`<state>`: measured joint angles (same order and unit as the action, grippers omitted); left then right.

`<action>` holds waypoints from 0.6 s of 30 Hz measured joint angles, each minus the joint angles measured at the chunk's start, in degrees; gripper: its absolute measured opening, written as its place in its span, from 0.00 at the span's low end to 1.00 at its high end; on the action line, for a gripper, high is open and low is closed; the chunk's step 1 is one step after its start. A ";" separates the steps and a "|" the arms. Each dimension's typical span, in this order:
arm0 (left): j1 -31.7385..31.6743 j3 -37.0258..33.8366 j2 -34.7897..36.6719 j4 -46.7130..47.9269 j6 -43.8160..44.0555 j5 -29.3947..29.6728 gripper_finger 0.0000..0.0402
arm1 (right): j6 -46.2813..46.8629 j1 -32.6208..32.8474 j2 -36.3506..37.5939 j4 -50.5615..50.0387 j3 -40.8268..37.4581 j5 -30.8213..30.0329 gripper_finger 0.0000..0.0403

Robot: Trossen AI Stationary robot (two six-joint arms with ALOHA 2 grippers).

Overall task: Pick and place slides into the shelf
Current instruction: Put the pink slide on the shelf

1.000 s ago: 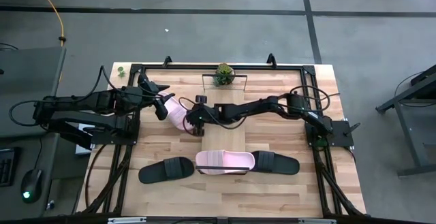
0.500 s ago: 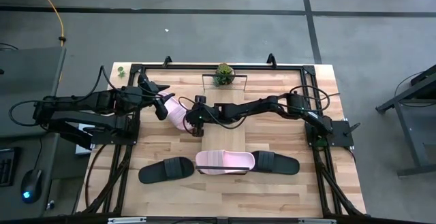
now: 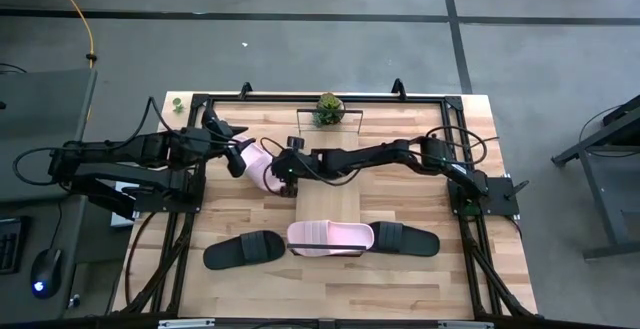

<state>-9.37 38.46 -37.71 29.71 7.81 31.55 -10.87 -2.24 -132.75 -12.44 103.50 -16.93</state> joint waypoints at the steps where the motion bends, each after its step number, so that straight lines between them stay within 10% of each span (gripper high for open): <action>1: -0.03 0.00 -0.02 0.58 0.03 0.00 0.39 | 0.64 -0.02 -0.02 -3.09 1.27 -1.34 0.31; 18: -4.51 -0.02 0.36 11.38 4.63 2.79 0.39 | 1.98 -0.99 0.04 -16.94 13.06 -4.07 0.31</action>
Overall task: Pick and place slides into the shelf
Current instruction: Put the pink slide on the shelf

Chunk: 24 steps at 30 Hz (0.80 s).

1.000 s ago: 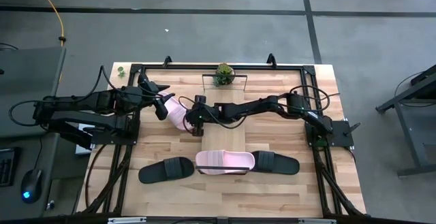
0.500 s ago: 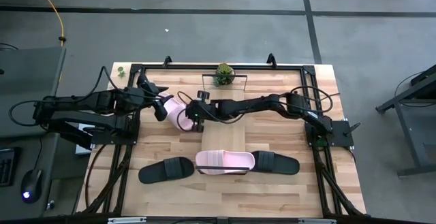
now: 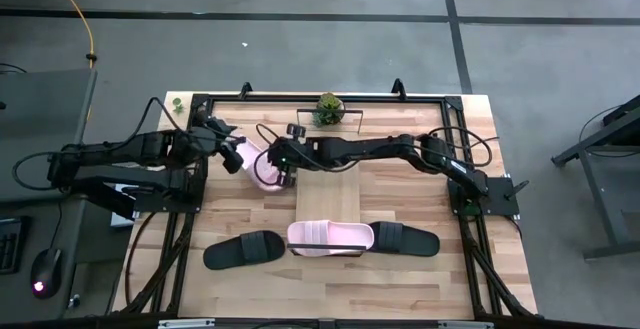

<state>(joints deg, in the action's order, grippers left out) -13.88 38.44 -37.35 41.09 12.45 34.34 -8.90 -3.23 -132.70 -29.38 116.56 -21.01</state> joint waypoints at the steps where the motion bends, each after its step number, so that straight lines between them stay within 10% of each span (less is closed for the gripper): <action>1: -1.58 0.00 0.11 0.70 0.03 -0.64 0.39 | -0.10 -0.29 0.00 -1.20 0.66 -0.04 0.31; 13: -20.41 -0.02 -0.40 -3.60 -6.24 -19.63 0.39 | -0.31 -3.88 0.12 -23.59 18.62 -2.60 0.31; 24: -32.74 -0.60 -7.57 -8.81 -6.94 -35.45 0.39 | 1.25 -7.09 14.58 -29.35 15.78 -1.52 0.31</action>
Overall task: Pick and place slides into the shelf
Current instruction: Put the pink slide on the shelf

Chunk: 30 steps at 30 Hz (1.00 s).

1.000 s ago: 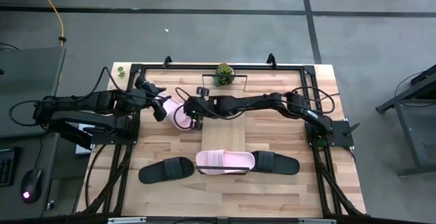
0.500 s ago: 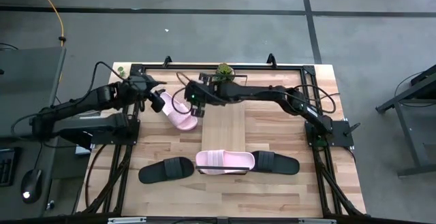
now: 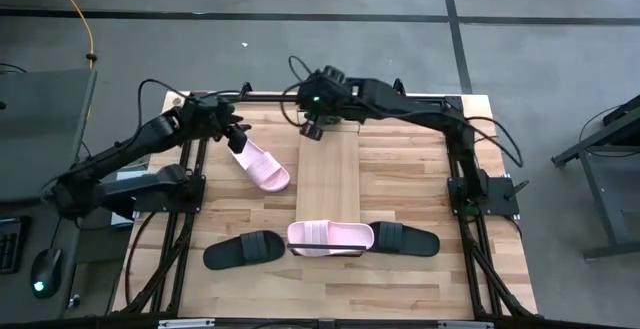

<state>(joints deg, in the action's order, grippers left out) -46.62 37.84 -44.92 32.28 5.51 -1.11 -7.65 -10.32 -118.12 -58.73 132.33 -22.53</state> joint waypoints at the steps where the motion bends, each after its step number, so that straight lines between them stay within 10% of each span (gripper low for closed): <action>1: -0.95 -0.66 -1.04 -1.17 -0.27 -1.82 0.39 | -0.10 0.06 1.00 -0.60 -0.02 1.49 0.31; 10: -7.32 -7.58 -11.10 -10.21 0.97 -22.76 0.39 | -1.80 -0.08 8.05 -5.49 -0.04 6.03 0.31; 30: -7.75 -10.11 -14.13 -4.29 6.88 -29.01 0.39 | -3.34 -0.57 10.75 -12.97 -0.04 8.19 0.31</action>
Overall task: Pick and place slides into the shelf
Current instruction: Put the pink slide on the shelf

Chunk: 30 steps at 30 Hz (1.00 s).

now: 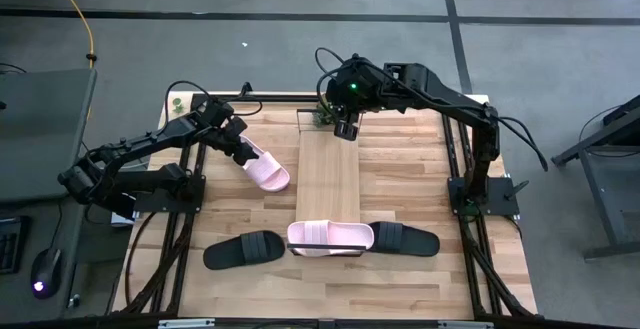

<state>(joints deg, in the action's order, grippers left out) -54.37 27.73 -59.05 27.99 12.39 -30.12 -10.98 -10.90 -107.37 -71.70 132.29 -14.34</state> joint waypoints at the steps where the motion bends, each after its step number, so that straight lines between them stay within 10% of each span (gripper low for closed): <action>1: 0.00 0.00 0.00 0.15 0.23 0.01 0.39 | 0.00 0.00 0.00 0.02 0.00 0.28 0.31; 30: 1.94 -8.01 -0.09 -10.42 4.66 -3.47 0.39 | 1.09 0.04 -0.02 0.20 -0.03 3.68 0.31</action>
<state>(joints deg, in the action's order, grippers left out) -52.43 19.72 -59.13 17.56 17.05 -33.59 -9.89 -10.85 -107.39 -71.50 132.26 -10.66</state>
